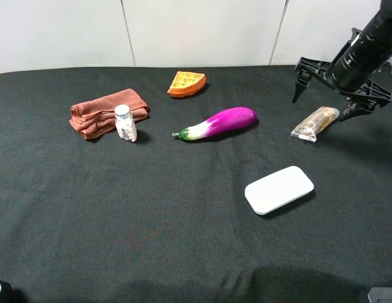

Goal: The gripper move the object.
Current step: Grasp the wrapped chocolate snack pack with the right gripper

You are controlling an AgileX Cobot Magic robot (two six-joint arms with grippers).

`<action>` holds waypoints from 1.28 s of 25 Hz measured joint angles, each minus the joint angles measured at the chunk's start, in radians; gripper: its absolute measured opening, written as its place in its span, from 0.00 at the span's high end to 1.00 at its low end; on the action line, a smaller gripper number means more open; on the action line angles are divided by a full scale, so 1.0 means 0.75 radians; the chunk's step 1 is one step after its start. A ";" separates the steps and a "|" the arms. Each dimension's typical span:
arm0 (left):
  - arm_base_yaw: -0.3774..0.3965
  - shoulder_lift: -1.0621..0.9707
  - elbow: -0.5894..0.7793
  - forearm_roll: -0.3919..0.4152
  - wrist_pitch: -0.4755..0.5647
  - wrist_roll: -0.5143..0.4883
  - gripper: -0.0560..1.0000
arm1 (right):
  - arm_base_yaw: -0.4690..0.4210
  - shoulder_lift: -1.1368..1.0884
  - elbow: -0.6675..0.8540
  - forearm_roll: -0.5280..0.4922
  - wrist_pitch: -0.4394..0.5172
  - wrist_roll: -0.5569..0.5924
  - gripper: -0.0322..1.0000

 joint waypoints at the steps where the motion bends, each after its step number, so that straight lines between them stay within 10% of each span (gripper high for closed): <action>1: 0.000 0.000 0.000 0.000 0.000 0.000 0.04 | 0.000 0.020 -0.019 -0.003 0.006 0.004 0.30; 32: 0.000 0.000 0.000 0.000 0.000 0.000 0.04 | 0.000 0.293 -0.205 -0.170 0.122 0.078 0.30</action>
